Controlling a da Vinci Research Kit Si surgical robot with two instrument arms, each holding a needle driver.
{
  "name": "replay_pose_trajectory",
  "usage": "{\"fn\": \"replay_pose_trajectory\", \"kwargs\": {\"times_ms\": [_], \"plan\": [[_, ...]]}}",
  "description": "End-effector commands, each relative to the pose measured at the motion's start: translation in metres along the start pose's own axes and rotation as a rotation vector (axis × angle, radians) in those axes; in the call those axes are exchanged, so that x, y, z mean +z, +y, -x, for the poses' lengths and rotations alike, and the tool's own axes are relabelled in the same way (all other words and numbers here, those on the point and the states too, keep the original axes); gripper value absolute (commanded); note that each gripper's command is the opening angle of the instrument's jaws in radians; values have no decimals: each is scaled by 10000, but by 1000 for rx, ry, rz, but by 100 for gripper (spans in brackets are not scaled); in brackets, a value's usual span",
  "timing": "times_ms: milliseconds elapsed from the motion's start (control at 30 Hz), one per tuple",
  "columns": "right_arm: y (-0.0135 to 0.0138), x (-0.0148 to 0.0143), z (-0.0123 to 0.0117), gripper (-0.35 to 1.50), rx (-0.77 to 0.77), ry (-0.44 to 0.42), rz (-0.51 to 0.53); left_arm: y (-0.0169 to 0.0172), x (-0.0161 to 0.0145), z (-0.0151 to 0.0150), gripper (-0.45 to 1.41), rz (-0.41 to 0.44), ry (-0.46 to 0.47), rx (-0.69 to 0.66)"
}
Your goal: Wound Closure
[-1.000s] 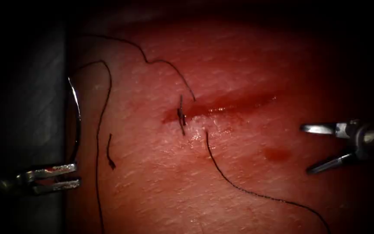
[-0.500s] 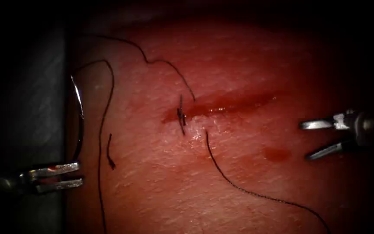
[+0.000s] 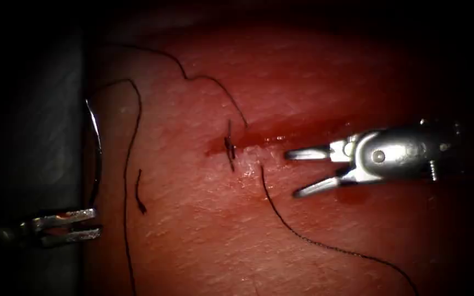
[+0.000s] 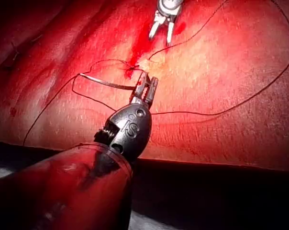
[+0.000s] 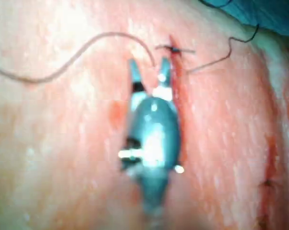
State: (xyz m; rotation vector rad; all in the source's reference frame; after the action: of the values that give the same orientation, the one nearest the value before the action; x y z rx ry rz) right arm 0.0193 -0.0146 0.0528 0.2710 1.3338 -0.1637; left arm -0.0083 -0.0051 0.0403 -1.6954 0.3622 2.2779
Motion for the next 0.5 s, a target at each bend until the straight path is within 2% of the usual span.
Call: {"fn": "replay_pose_trajectory", "kwargs": {"times_ms": [33,200,400,433,467,500], "plan": [[-4,21,9,40,-3,1,-2,5,6,5,-45,1,1,-1],[-5,45,24,47,-25,14,-12,4,5,5,-45,2,2,-1],[-9,53,29,47,-35,16,-15,4,2,6,-45,3,2,-1],[-11,53,30,37,-37,18,-18,4,2,6,-45,4,2,-1],[-13,52,30,-10,-39,17,-18,4,2,6,-45,4,2,-1],[-15,50,30,-35,-40,14,-15,4,2,6,-45,4,2,-1]]}}
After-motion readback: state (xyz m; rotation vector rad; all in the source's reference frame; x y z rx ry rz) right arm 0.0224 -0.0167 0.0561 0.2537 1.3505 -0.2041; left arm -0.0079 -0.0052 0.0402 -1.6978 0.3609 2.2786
